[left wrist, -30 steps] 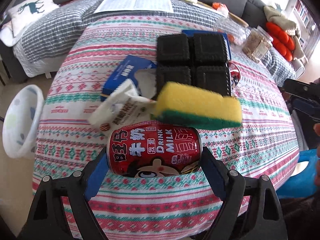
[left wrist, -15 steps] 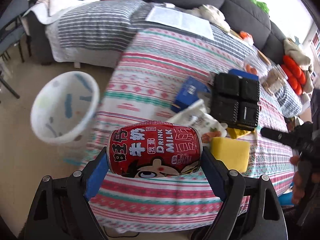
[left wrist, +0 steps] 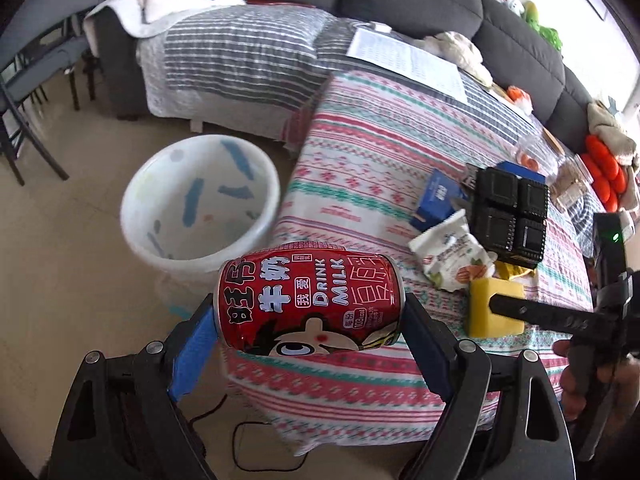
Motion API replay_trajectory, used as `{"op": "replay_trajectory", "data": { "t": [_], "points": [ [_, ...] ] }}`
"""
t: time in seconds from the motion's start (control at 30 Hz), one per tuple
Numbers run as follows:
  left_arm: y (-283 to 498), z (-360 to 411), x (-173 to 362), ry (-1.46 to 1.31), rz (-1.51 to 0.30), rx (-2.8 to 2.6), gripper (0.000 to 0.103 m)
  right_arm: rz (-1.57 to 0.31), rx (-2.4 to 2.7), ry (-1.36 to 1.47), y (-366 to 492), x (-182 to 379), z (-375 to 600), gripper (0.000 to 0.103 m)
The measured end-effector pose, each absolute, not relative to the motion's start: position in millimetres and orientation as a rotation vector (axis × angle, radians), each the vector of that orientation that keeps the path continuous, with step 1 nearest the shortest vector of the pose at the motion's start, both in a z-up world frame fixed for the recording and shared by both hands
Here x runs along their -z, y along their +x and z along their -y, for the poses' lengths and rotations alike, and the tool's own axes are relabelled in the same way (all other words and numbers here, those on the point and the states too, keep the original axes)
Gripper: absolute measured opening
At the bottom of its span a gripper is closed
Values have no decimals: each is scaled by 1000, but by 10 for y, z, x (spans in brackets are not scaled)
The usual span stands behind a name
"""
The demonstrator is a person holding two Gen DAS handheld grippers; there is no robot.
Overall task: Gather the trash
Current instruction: 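Carry the red can toward the white bin while the right gripper grasps the yellow sponge, then drop the red can into the white bin while the right gripper drops the sponge in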
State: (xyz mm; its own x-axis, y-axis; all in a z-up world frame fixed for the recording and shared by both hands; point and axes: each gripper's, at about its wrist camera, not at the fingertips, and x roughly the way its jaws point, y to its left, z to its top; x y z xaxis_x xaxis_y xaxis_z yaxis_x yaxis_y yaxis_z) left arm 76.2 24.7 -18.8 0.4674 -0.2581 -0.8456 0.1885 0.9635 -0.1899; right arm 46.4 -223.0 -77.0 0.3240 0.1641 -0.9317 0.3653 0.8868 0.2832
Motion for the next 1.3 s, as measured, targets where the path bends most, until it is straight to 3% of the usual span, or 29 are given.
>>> {"op": "replay_trajectory", "data": {
  "t": [0.3,0.63,0.83,1.3],
  "points": [
    [834,-603,66,-99,-1031,227,89,-1243,205,364,552,769,2034,79],
    [1462,-1035,-4,-100,-1033,114,89,-1051,65,463,989,270,1725,79],
    [1636,-1522,169,-367,-1088,84,89,-1076,-36,484,1564,489,1248,80],
    [1675,-2179,282,-327,-1063,-82,89,-1091,-156,607,2241,921,588,88]
  ]
}}
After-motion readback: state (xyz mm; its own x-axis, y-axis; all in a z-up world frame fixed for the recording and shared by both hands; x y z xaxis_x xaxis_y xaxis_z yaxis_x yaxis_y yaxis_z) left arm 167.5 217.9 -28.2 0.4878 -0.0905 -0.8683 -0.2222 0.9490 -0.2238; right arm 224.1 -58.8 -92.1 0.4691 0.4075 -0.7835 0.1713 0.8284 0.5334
